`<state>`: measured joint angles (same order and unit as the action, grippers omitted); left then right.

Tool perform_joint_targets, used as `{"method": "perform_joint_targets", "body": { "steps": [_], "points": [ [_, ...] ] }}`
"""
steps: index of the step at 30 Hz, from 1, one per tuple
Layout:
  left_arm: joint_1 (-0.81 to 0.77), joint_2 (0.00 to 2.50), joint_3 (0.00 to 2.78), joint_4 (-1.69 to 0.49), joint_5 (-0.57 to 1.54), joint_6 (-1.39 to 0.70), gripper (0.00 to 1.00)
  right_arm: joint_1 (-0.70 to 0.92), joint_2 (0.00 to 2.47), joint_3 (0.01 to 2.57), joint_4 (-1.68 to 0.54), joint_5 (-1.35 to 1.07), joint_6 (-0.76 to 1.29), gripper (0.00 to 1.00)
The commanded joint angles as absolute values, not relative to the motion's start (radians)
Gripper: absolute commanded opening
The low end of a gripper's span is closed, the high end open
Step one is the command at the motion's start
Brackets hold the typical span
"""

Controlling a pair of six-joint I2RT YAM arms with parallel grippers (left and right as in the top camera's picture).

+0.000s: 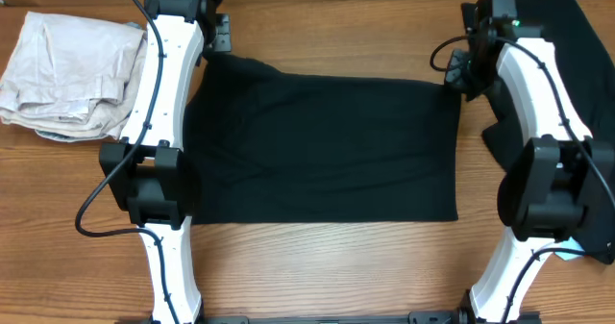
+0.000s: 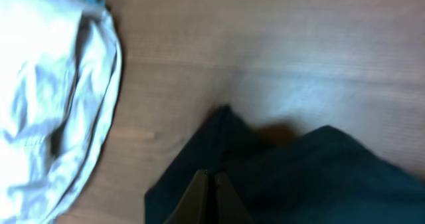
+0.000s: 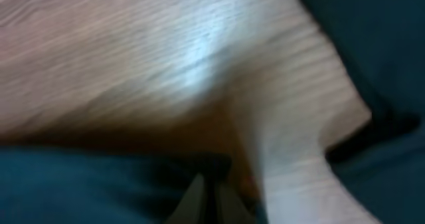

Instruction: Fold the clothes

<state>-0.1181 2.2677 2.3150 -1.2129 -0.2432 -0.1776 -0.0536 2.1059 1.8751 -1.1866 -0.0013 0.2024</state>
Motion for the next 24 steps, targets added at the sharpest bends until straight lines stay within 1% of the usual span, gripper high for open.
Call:
{"method": "perform_joint_targets", "body": {
  "steps": [1,5,10,15,20,24],
  "points": [
    [-0.110,2.234,2.315,-1.284,-0.266,-0.158,0.04,-0.072,2.059,1.919,-1.262,-0.117,0.185,0.04],
    [-0.097,2.234,2.315,-1.393,-0.252,-0.161,0.04,-0.073,2.041,1.919,-1.354,-0.170,0.181,0.04],
    [-0.085,2.234,2.315,-1.488,-0.184,-0.160,0.04,-0.073,1.995,1.919,-1.432,-0.189,0.182,0.04],
    [-0.084,2.234,2.315,-1.591,-0.167,-0.147,0.04,-0.073,1.949,1.913,-1.487,-0.176,0.181,0.04],
    [-0.084,2.234,2.315,-1.690,-0.167,-0.111,0.04,-0.074,1.921,1.832,-1.491,-0.159,0.181,0.04],
    [-0.084,2.233,2.308,-1.690,-0.159,-0.104,0.04,-0.075,1.876,1.707,-1.439,-0.151,0.181,0.04]
  ]
}}
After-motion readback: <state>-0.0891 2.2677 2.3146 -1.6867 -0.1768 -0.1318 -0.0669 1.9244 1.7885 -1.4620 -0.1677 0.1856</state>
